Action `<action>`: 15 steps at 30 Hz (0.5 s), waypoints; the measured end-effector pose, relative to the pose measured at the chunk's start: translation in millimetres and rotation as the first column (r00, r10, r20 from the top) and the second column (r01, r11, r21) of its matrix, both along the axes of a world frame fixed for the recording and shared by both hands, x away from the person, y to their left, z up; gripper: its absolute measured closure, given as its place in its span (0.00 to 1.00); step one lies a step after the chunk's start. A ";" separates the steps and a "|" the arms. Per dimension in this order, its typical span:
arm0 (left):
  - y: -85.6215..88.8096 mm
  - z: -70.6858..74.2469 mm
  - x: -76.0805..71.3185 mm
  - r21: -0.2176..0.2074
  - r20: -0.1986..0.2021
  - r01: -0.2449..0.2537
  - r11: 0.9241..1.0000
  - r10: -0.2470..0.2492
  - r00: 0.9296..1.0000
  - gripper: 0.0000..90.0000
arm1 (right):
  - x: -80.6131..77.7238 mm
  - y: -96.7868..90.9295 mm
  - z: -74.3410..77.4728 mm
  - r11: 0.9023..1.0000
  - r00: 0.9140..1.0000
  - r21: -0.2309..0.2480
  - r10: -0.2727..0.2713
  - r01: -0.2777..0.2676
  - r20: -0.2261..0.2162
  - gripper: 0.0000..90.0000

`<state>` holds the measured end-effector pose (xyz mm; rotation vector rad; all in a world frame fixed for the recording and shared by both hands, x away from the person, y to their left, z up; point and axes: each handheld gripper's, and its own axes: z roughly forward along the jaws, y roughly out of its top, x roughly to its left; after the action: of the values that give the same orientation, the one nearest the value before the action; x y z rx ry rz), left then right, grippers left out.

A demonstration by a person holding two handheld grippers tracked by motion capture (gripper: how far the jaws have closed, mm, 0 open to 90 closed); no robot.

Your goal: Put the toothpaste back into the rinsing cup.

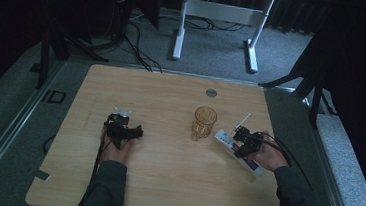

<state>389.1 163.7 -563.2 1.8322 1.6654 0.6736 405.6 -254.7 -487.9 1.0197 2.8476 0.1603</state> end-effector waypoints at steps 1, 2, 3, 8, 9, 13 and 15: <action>0.0 0.0 0.0 0.000 0.000 0.000 1.000 0.000 1.000 0.13 | 0.6 -0.5 1.2 1.000 1.000 0.003 -0.002 0.002 0.004 0.79; 0.0 0.0 0.0 0.000 0.000 0.000 1.000 0.000 1.000 0.13 | 1.0 -1.0 2.6 1.000 1.000 0.009 -0.008 0.008 0.006 0.79; 0.0 0.0 0.0 0.000 0.000 0.000 1.000 0.000 1.000 0.13 | 1.5 -1.7 4.2 1.000 1.000 0.015 -0.016 0.016 0.010 0.79; 0.0 0.0 0.0 0.000 0.000 0.000 1.000 0.000 1.000 0.13 | 4.1 -6.2 10.7 0.998 0.999 0.044 -0.039 0.037 0.032 0.79; 0.0 0.0 0.0 0.000 0.000 0.000 1.000 0.000 1.000 0.13 | 4.6 -7.2 12.1 0.998 0.998 0.050 -0.044 0.042 0.039 0.79; 0.0 0.0 0.1 0.000 0.000 0.000 1.000 0.000 1.000 0.13 | 6.4 -11.4 18.4 0.996 0.996 0.066 -0.064 0.060 0.064 0.79; 0.0 0.0 0.1 0.000 0.000 0.000 1.000 0.000 1.000 0.13 | 6.7 -12.7 20.5 0.995 0.994 0.073 -0.076 0.070 0.073 0.79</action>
<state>389.2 163.7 -563.2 1.8322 1.6653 0.6733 412.3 -267.5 -467.4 1.1050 2.7503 0.2883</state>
